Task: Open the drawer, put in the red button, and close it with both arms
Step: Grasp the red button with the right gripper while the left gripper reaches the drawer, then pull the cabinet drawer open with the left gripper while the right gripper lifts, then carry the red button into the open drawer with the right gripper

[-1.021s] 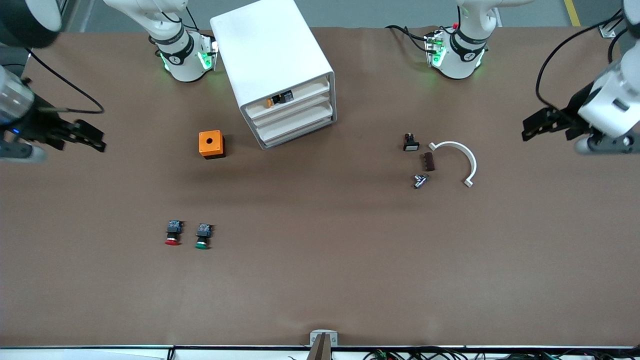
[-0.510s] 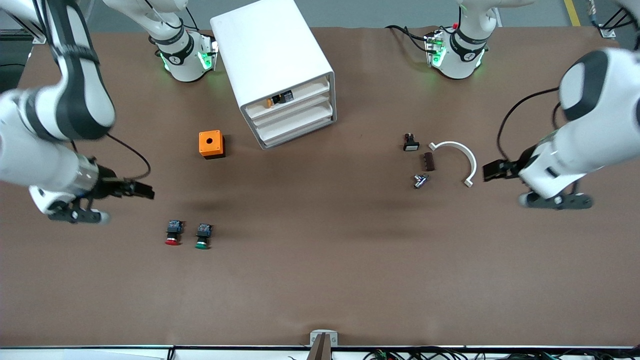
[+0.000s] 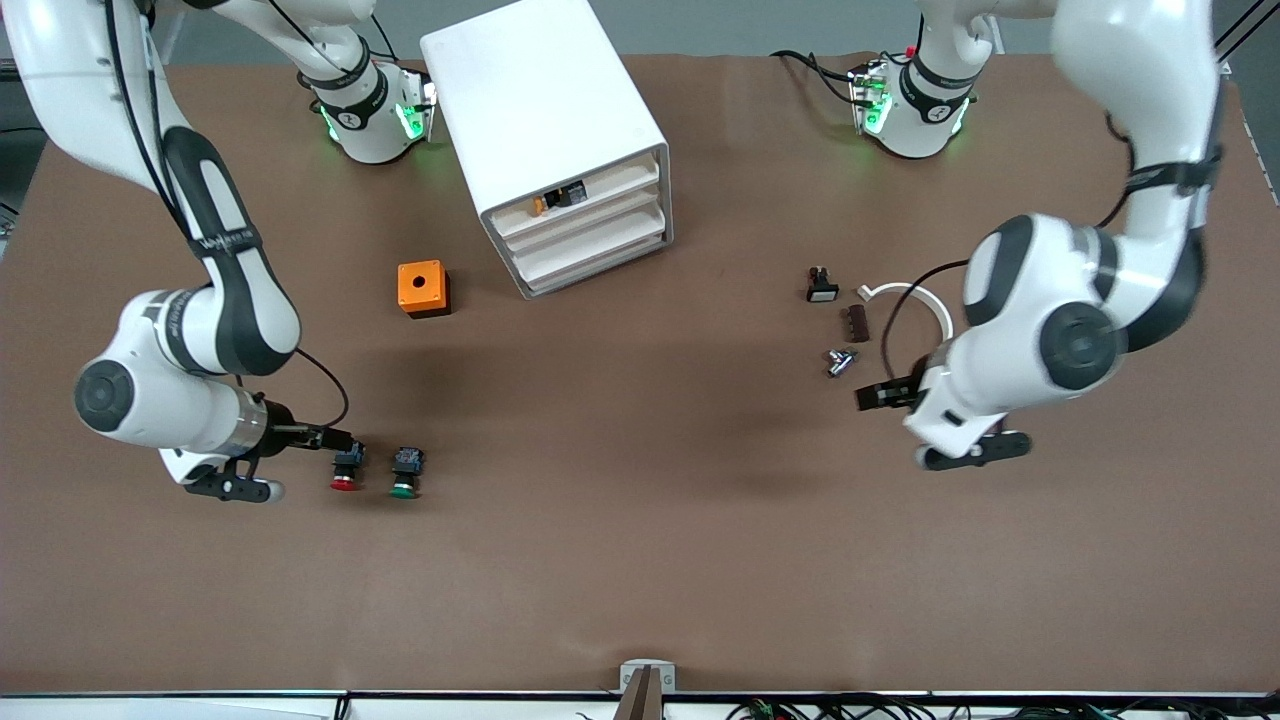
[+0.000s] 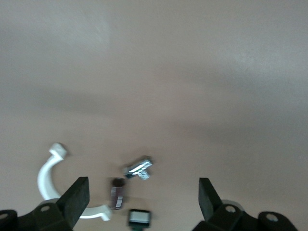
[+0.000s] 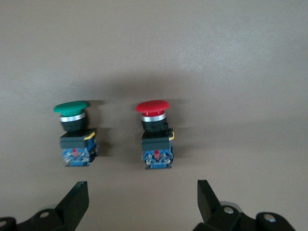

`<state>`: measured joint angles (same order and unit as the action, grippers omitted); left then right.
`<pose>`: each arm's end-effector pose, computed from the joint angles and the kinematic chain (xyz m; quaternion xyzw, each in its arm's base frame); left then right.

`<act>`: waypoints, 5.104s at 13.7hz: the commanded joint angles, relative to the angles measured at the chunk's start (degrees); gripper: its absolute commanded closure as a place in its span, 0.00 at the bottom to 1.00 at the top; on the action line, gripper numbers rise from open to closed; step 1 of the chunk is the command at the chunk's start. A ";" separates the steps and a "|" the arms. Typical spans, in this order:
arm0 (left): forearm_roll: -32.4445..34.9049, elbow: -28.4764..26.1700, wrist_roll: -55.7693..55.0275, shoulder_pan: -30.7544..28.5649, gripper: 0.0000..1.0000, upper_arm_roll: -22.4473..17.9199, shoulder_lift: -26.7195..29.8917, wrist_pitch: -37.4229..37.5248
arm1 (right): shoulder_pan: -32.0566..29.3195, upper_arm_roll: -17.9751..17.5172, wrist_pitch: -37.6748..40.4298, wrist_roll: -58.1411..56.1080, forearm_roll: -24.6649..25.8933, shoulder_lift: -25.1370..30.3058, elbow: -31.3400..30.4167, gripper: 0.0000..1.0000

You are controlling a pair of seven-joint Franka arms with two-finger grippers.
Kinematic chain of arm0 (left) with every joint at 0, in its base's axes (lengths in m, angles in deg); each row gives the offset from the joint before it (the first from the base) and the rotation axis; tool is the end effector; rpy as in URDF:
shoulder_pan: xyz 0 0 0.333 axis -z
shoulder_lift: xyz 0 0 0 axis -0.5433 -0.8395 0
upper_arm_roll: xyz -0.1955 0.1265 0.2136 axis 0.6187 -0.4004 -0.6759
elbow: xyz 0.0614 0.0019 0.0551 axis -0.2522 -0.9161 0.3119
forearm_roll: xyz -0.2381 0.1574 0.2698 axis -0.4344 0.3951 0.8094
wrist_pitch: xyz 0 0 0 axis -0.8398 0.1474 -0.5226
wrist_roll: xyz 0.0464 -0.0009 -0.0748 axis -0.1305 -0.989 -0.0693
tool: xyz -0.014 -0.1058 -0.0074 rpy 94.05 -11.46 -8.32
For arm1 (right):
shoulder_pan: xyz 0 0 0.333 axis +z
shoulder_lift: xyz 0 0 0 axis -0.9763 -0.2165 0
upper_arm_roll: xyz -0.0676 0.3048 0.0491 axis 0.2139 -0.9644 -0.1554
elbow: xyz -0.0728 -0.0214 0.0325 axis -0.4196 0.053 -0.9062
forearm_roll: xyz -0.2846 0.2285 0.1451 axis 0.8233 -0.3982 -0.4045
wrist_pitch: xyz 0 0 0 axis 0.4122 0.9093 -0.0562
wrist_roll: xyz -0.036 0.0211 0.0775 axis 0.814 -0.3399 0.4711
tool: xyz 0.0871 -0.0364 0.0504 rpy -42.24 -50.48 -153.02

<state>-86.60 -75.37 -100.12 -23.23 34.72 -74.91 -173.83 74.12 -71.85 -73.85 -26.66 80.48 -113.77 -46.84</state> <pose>0.6365 -0.2099 0.3665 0.9902 0.1053 -0.0907 0.0154 0.6623 0.0199 0.2518 -0.9947 0.0701 0.0479 0.0582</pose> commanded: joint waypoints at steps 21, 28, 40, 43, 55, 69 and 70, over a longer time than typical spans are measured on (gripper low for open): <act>-40.09 4.51 -95.95 21.51 0.01 -0.02 -13.25 0.62 | 1.43 0.31 17.15 10.50 -0.43 -4.82 14.27 0.98; -51.96 4.77 -107.76 22.13 0.16 -0.02 -18.16 15.46 | 5.12 0.13 27.19 25.09 -0.69 3.00 13.93 0.97; -56.73 4.77 -108.03 23.89 1.00 0.77 -20.81 16.18 | 15.24 -0.93 30.63 55.68 -4.46 10.12 10.42 0.97; -55.67 5.30 -107.94 23.10 1.00 0.33 -20.55 16.27 | 15.33 -0.84 29.92 58.41 -7.45 13.02 7.17 0.97; -55.23 12.86 -98.63 11.59 0.57 -0.20 -20.72 17.24 | 32.19 -0.84 16.40 89.16 -10.80 18.48 -0.22 0.96; -33.99 14.62 -82.55 9.74 0.02 -8.81 -17.30 18.73 | 41.87 -0.40 -6.29 100.96 -8.61 14.08 -9.28 0.73; -31.87 15.23 -80.45 9.74 0.01 -8.81 -17.04 18.73 | 41.70 -0.40 -6.11 100.96 -8.34 14.08 -9.10 0.60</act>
<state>-122.51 -60.32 -183.52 -14.00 26.08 -93.44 -155.99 115.54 -72.56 -79.49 73.54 71.22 -100.01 -55.71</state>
